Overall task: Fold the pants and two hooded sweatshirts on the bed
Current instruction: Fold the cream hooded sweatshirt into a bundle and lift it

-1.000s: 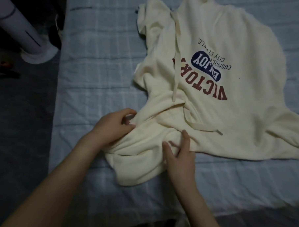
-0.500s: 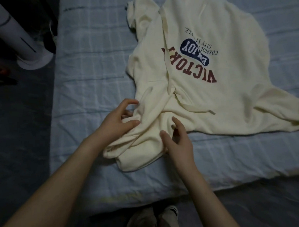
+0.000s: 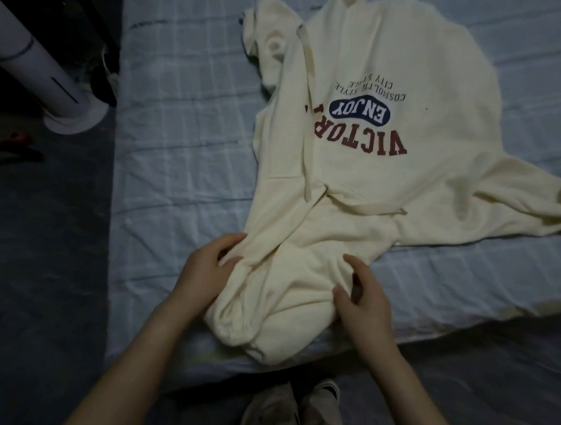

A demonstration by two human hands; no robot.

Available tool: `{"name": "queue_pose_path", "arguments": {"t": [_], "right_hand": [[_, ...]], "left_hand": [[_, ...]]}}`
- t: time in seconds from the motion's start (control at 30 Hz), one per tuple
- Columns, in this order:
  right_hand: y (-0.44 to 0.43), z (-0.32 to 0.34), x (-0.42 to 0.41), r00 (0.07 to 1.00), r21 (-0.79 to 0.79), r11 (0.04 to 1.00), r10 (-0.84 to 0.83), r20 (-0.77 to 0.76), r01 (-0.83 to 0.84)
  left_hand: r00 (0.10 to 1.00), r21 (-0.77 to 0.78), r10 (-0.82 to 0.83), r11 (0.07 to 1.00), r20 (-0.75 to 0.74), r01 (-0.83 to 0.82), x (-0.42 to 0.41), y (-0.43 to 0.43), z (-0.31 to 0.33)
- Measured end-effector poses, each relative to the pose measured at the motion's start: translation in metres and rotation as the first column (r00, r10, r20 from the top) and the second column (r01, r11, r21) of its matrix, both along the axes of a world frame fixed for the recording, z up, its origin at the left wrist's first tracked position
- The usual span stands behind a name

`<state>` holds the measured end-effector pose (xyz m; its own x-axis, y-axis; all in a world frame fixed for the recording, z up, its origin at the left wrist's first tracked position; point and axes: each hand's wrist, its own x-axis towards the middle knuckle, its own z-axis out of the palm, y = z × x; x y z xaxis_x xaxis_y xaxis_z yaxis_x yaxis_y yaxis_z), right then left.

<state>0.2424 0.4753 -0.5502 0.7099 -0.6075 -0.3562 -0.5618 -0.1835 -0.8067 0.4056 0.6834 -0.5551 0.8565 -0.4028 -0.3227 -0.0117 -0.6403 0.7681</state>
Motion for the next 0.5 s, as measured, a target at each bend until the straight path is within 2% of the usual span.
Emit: {"name": "queue_pose_path", "arguments": {"t": [0.1, 0.27, 0.37, 0.43, 0.5], "right_hand": [[-0.002, 0.0, 0.005, 0.998, -0.034, 0.998, -0.057, -0.029, 0.056], [-0.002, 0.011, 0.028, 0.974, 0.08, 0.971, -0.226, -0.018, 0.227], [-0.007, 0.018, 0.028, 0.957, 0.023, 0.958, -0.288, 0.025, 0.287], [-0.011, 0.02, 0.018, 0.949, -0.049, 0.95, -0.302, 0.086, 0.307], [-0.01, 0.02, 0.011, 0.966, -0.061, 0.964, -0.258, 0.004, 0.258]], "left_hand": [[0.999, -0.023, -0.044, 0.999, 0.006, 0.044, 0.013, -0.004, 0.003], [0.994, -0.189, -0.016, 0.982, -0.105, -0.004, 0.035, -0.041, 0.011], [0.998, -0.162, -0.066, 0.985, -0.007, 0.064, 0.048, -0.05, 0.017], [0.997, -0.169, 0.004, 0.985, 0.074, 0.009, 0.054, -0.043, 0.018], [0.996, -0.127, 0.055, 0.991, 0.064, -0.047, 0.053, -0.036, 0.014]]}}
